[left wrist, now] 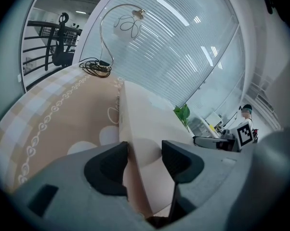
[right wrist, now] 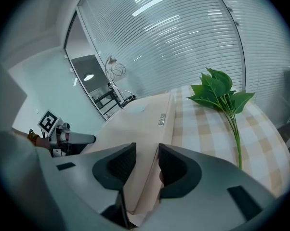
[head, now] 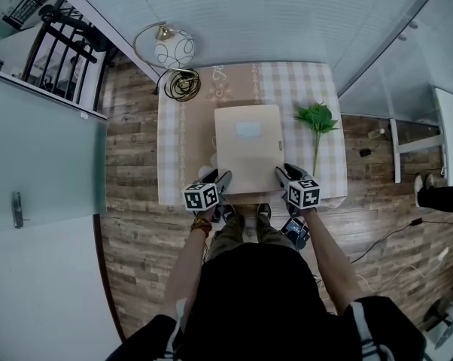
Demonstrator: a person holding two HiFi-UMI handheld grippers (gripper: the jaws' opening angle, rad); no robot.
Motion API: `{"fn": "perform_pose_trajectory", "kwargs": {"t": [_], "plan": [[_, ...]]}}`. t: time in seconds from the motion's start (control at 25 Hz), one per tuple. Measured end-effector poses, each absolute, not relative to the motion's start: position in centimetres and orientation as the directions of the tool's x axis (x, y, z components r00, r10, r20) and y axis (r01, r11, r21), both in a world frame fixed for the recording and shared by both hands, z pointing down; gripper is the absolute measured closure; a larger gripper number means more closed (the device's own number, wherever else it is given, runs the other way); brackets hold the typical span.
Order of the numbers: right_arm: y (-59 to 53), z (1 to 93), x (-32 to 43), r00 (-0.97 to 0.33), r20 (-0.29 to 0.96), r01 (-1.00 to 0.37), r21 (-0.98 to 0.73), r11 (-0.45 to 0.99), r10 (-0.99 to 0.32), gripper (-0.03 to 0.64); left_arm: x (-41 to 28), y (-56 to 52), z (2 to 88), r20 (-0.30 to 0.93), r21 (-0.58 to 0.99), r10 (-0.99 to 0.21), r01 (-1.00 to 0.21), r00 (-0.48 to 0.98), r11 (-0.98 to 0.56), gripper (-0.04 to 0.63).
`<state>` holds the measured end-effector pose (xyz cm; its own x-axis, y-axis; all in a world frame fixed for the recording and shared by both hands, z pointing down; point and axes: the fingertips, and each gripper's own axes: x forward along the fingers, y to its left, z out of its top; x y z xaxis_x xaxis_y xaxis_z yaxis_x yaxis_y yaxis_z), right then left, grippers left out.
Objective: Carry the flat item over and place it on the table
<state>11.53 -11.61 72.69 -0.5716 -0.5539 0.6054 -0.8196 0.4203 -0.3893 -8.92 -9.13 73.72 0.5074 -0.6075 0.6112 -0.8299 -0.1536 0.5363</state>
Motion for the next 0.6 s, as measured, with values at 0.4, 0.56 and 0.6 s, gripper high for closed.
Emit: {"fn": "perform_pose_trajectory", "kwargs": {"t": [0.4,0.56,0.6], "plan": [[-11.08,73.64,11.72,-0.566,0.625,-0.823,-0.386,0.417,-0.537,0.492,-8.78,-8.65,74.69,0.626,0.535,-0.593,-0.832,0.507,-0.147,0.367],[-11.09,73.65,11.53,-0.566,0.626,-0.823,-0.388,0.415,-0.537,0.492,-8.98,-8.84,74.54,0.628,0.528,-0.592,-0.836,0.505,-0.152,0.367],[-11.0,73.67,11.47,-0.566,0.626,-0.823,-0.39,0.414,-0.536,0.492,-9.05,-8.88,74.56,0.629,0.526,-0.591,-0.836,0.505,-0.155,0.367]]}}
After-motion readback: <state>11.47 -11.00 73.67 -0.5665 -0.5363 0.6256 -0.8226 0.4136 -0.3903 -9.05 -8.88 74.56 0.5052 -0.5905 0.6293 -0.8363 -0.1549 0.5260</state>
